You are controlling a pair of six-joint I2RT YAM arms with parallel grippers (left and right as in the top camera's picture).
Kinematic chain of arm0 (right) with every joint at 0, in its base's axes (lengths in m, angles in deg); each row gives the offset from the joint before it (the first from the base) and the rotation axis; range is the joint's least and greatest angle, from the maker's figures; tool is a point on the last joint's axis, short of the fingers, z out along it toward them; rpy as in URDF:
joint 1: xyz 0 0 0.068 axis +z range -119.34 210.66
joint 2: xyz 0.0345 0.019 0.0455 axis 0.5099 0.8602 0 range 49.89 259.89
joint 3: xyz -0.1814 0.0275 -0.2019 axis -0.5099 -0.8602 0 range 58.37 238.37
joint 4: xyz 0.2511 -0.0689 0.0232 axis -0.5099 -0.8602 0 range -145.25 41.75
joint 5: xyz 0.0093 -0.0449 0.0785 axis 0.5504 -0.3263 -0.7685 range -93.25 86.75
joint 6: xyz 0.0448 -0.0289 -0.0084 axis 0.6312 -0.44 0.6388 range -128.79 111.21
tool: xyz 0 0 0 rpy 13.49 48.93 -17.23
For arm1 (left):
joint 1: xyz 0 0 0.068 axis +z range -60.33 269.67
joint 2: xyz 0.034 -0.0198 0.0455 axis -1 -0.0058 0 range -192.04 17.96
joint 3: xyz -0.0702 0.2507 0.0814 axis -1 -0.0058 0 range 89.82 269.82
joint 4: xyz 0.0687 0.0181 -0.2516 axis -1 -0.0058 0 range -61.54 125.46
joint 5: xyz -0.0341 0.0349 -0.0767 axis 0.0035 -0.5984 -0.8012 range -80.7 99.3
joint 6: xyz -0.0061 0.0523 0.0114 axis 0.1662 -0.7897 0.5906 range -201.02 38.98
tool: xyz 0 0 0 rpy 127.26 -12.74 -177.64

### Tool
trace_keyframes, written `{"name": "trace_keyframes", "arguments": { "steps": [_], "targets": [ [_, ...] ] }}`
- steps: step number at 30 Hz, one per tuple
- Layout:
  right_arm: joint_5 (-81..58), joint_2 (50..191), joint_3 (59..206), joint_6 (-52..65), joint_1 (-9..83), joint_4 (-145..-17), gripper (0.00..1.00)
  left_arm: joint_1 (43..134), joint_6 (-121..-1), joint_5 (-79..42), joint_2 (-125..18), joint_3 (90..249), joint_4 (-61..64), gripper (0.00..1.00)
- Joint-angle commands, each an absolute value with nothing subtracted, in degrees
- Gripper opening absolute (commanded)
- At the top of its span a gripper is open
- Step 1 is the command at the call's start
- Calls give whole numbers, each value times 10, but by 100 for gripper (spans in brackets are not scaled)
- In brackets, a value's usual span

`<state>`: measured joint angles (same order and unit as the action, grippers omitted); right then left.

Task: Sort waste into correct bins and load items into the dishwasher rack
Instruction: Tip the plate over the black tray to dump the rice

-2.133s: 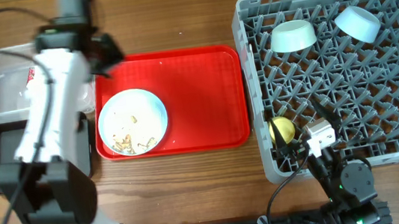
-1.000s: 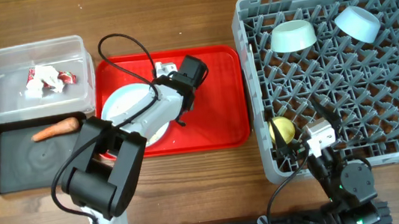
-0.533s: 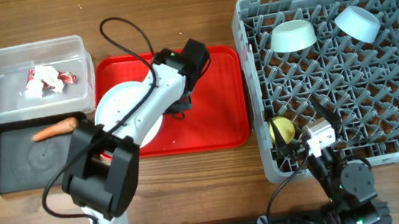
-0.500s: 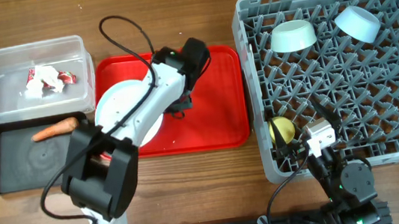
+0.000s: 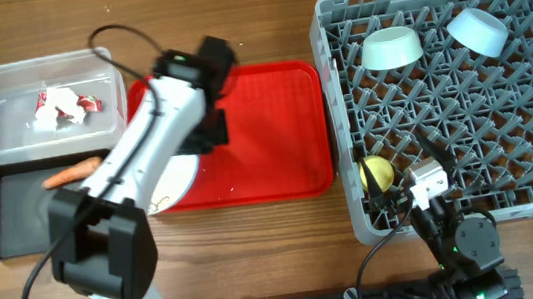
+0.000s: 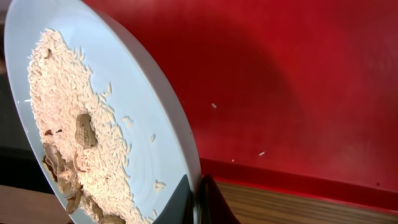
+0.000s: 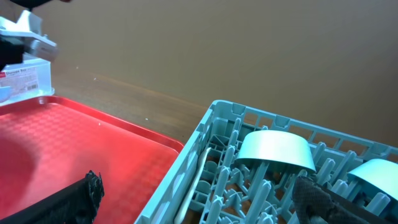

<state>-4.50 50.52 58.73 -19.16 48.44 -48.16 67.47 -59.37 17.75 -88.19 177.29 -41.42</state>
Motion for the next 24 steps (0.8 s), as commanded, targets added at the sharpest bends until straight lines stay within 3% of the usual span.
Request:
{"name": "trace_keyframes", "arguments": {
  "steps": [1, 11, 24],
  "targets": [
    [-42, 501, 587, -193, 482, -479, 100, 745, -643, 101, -861, 1784, -428, 4],
    [-42, 501, 587, -193, 482, -479, 100, 944, -692, -22, -777, 1783, -422, 4],
    [-42, 501, 587, -193, 482, -479, 100, 1230, -888, -363, -734, 1778, -448, 4]
  ]
}}
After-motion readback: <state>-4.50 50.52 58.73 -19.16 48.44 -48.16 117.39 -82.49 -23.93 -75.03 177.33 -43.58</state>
